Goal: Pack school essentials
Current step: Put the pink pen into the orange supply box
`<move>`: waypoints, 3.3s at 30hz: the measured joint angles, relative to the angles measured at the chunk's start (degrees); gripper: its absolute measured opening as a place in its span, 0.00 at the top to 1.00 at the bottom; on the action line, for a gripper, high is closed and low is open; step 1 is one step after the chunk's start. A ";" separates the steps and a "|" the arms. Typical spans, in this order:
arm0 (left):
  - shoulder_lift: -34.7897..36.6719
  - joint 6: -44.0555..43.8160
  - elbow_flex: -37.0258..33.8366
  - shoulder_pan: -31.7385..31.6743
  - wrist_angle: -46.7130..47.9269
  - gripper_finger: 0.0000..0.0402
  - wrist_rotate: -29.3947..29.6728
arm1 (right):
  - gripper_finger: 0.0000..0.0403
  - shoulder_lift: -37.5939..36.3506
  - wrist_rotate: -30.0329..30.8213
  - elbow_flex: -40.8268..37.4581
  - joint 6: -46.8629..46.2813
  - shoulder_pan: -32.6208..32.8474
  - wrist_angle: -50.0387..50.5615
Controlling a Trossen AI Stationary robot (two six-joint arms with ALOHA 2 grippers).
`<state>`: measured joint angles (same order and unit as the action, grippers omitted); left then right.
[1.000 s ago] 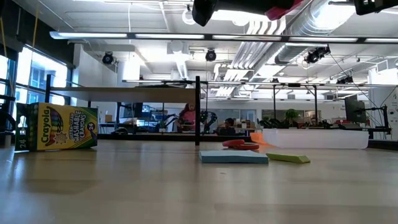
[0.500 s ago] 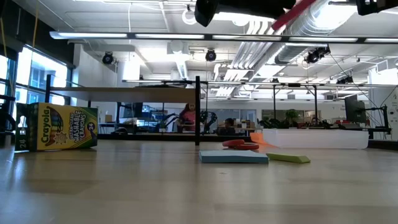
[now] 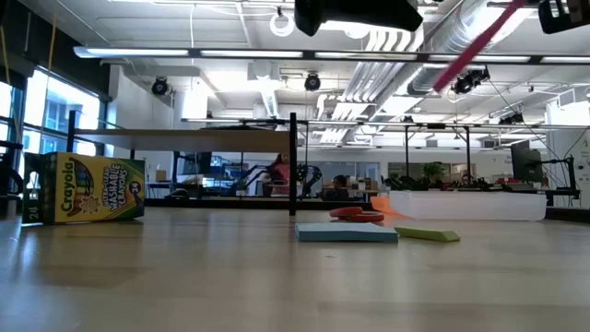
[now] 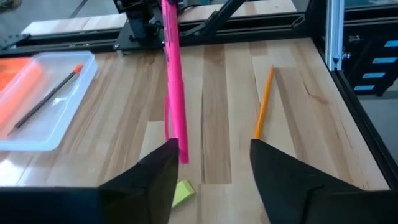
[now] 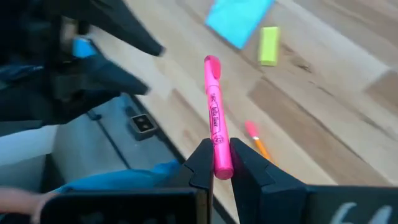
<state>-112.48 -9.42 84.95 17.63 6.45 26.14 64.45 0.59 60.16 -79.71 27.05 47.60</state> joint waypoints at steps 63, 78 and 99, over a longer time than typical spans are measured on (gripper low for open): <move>36.61 -13.23 -42.07 -13.10 -15.64 0.59 -17.36 | 0.95 -32.60 17.85 -21.20 4.94 -36.17 6.72; 36.61 -11.70 -42.05 -24.73 -18.79 0.59 -24.01 | 0.95 -31.08 13.98 -37.92 -0.21 -38.50 -15.42; 36.54 -8.39 -42.05 -31.42 -19.90 0.59 -24.04 | 0.93 -19.47 6.39 -37.90 6.26 -49.02 -21.58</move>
<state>-75.94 -17.80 42.89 -13.79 -13.45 2.10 44.98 6.98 22.26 -73.45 -21.97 26.01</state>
